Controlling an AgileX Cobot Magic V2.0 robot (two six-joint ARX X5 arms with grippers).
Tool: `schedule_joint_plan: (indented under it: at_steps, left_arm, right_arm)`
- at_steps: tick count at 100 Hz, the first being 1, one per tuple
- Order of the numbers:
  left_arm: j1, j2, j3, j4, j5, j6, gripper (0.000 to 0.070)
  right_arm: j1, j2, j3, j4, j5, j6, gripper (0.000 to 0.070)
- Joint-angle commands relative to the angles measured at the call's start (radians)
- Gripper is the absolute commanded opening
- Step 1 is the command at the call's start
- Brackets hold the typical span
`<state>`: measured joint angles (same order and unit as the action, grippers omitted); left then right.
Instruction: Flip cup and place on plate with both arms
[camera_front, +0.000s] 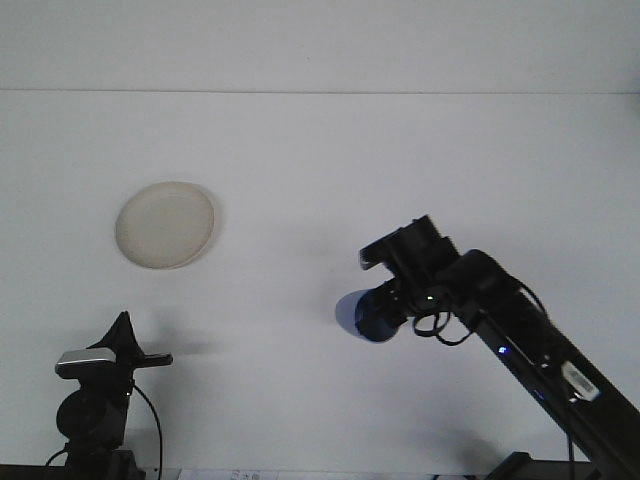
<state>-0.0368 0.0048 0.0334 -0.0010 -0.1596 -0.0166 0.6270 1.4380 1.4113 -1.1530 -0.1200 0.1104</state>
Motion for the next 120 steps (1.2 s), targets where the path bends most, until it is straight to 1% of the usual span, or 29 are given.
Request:
schedule_joint_plan:
  at_steps: [1, 14, 32, 48, 54, 56, 59, 62, 70, 73, 75, 96, 112, 117, 120]
  left_arm:
    - [0.001, -0.002, -0.019, 0.01, -0.004, -0.003, 0.0015]
    - [0.001, -0.002, -0.019, 0.01, -0.004, -0.003, 0.0015]
    - [0.001, -0.002, -0.019, 0.01, -0.004, -0.003, 0.0015]
    - [0.001, -0.002, -0.019, 0.01, -0.004, -0.003, 0.0015]
    - [0.001, -0.002, -0.019, 0.01, -0.004, -0.003, 0.0015]
    - [0.001, -0.002, -0.019, 0.01, -0.004, -0.003, 0.0015]
    - [0.001, -0.002, -0.019, 0.01, -0.004, -0.003, 0.0015]
    - [0.001, -0.002, -0.019, 0.01, -0.004, -0.003, 0.0015]
    - [0.001, -0.002, -0.019, 0.01, -0.004, -0.003, 0.0015]
    - [0.001, -0.002, -0.019, 0.01, -0.004, -0.003, 0.0015]
    - [0.001, -0.002, -0.019, 0.01, -0.004, -0.003, 0.0015]
    - [0.001, -0.002, -0.019, 0.01, -0.004, -0.003, 0.0015]
    - [0.001, -0.002, -0.019, 0.01, -0.004, -0.003, 0.0015]
    - [0.001, -0.002, -0.019, 0.01, -0.004, -0.003, 0.0015]
    - [0.001, -0.002, -0.019, 0.01, -0.004, -0.003, 0.0015]
  right_arm:
    - [0.05, 0.061, 0.018, -0.004, 0.005, -0.011, 0.0]
    - [0.13, 0.165, 0.018, -0.008, 0.005, -0.013, 0.0]
    - [0.197, 0.266, 0.018, -0.046, 0.007, -0.035, 0.0]
    - [0.23, 0.301, 0.018, -0.056, 0.034, -0.037, 0.0]
    - [0.237, 0.301, 0.018, -0.053, 0.039, -0.037, 0.0011]
    - [0.239, 0.301, 0.018, -0.051, 0.039, -0.037, 0.0024]
    - [0.241, 0.301, 0.018, -0.05, 0.039, -0.036, 0.0066]
    - [0.245, 0.301, 0.018, -0.048, 0.039, -0.036, 0.0131]
    - [0.245, 0.301, 0.02, -0.047, 0.039, -0.036, 0.0356]
    - [0.245, 0.3, 0.023, -0.047, 0.039, -0.037, 0.0415]
    - [0.245, 0.3, 0.025, -0.047, 0.039, -0.036, 0.0431]
    - [0.245, 0.274, 0.093, -0.049, 0.039, -0.049, 0.0431]
    - [0.245, 0.182, 0.141, -0.053, 0.043, -0.055, 0.0431]
    - [0.244, 0.13, 0.142, -0.048, 0.055, -0.057, 0.0431]
    - [0.244, 0.097, 0.142, -0.044, 0.073, -0.057, 0.0431]
